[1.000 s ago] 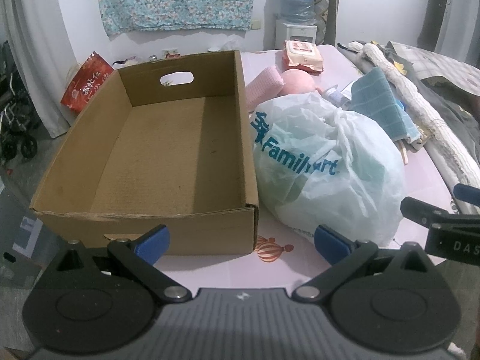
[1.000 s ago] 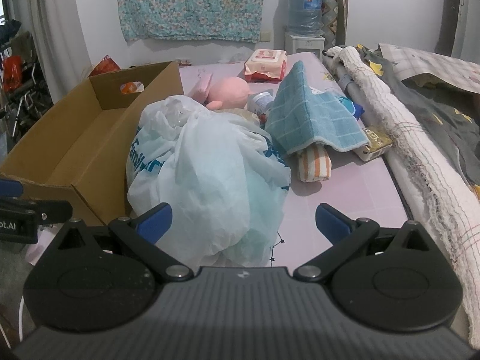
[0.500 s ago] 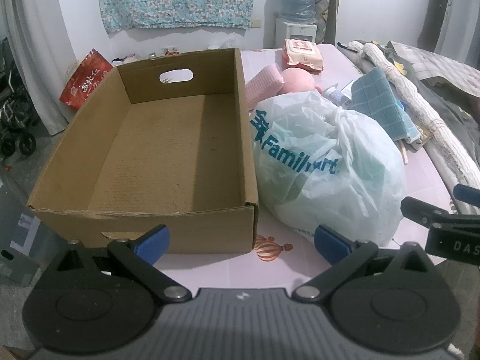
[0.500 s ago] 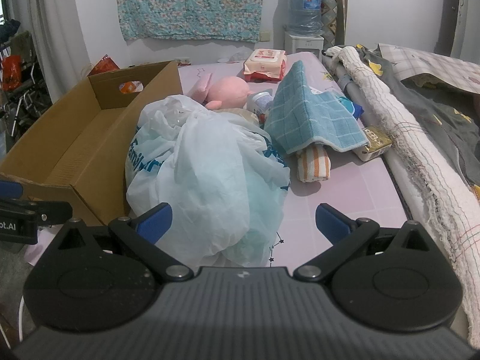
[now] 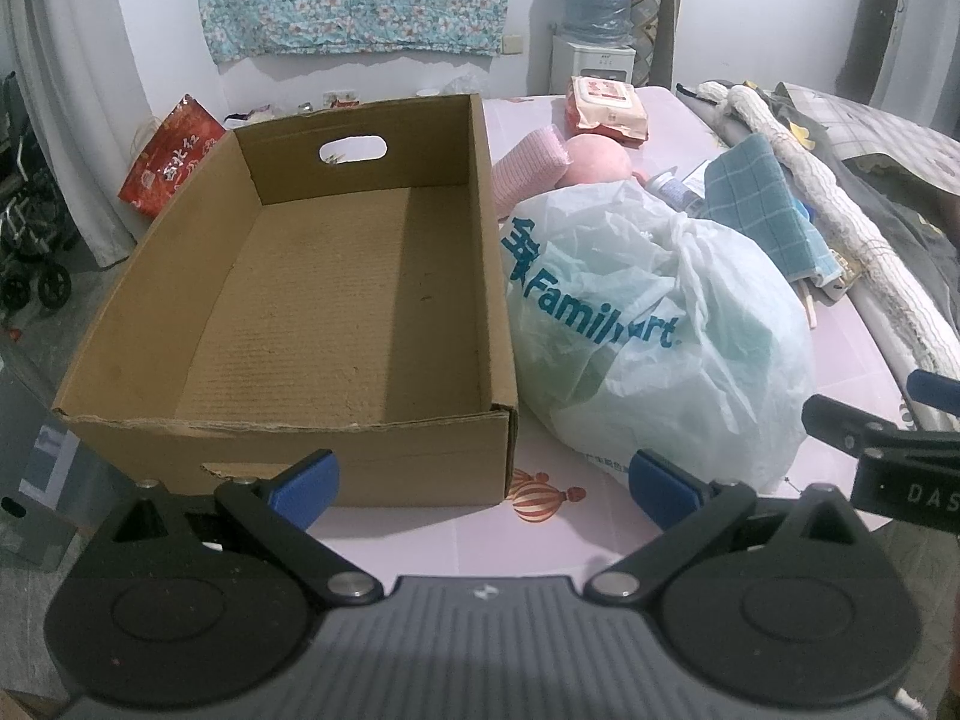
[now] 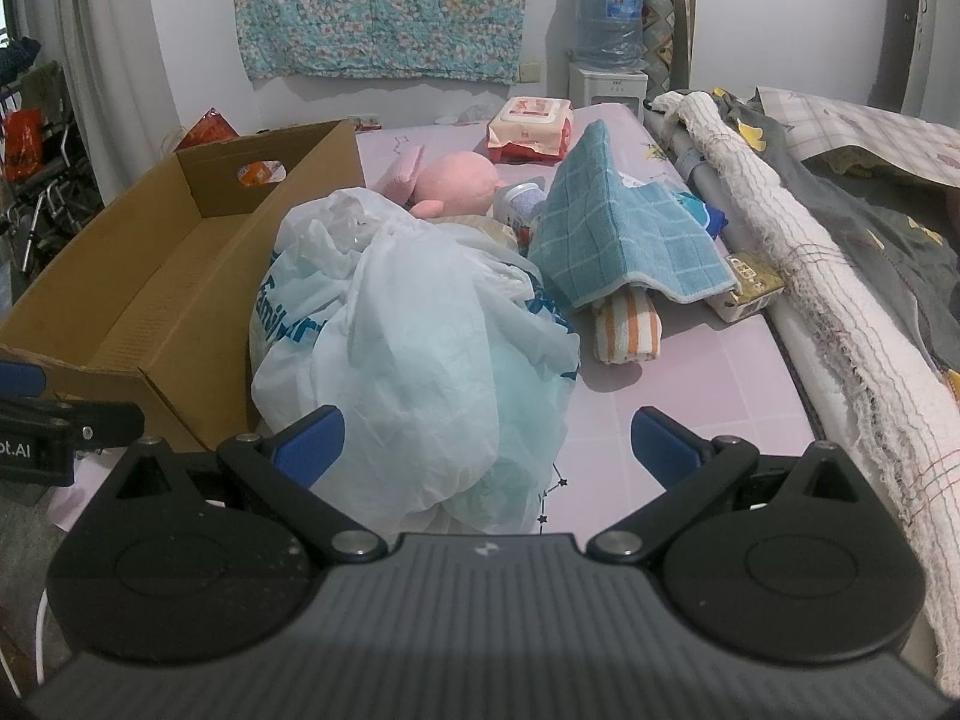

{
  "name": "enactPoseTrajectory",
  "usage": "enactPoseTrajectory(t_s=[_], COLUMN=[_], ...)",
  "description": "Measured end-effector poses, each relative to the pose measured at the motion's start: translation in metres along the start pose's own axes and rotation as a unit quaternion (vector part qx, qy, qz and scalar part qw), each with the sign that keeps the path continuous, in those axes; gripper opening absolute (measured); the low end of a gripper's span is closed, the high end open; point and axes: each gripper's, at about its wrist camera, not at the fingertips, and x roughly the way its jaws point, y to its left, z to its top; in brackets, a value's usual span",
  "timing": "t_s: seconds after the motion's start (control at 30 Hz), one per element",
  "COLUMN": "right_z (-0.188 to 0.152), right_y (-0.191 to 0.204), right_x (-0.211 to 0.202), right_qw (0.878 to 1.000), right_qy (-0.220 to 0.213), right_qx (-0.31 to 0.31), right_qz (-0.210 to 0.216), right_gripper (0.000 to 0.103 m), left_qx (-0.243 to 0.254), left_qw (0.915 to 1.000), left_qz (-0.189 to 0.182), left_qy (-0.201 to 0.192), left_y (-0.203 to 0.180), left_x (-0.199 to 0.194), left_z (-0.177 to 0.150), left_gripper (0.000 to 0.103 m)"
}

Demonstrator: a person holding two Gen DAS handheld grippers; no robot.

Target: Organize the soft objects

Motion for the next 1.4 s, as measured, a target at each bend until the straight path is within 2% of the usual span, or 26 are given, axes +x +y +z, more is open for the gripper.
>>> enactPoseTrajectory(t_s=[0.67, 0.87, 1.07, 1.27, 1.4], right_z=[-0.004, -0.005, -0.010, 0.000, 0.011], right_y=[-0.012, -0.030, -0.070, -0.116, -0.139], right_x=[0.006, 0.009, 0.008, 0.016, 0.029], right_qw=[1.000, 1.000, 0.996, 0.989, 0.983], right_qy=[0.004, -0.001, -0.042, -0.097, -0.131], right_qx=[0.013, 0.031, 0.076, 0.112, 0.129], right_qz=[0.003, 0.003, 0.011, 0.015, 0.026], right_gripper=[0.102, 0.102, 0.102, 0.102, 0.102], left_qx=[-0.008, 0.004, 0.031, 0.050, 0.078], left_qw=[0.9998, 0.9999, 0.9978, 0.9869, 0.9833], left_qz=[0.010, -0.001, -0.038, -0.108, -0.135], left_qy=[0.013, -0.011, -0.046, -0.109, -0.093], left_y=[-0.004, -0.013, -0.030, -0.056, -0.092], left_x=[0.009, -0.002, -0.014, -0.026, -0.016], left_z=[0.002, 0.010, 0.044, 0.096, 0.141], left_gripper=[0.103, 0.103, 0.103, 0.103, 0.101])
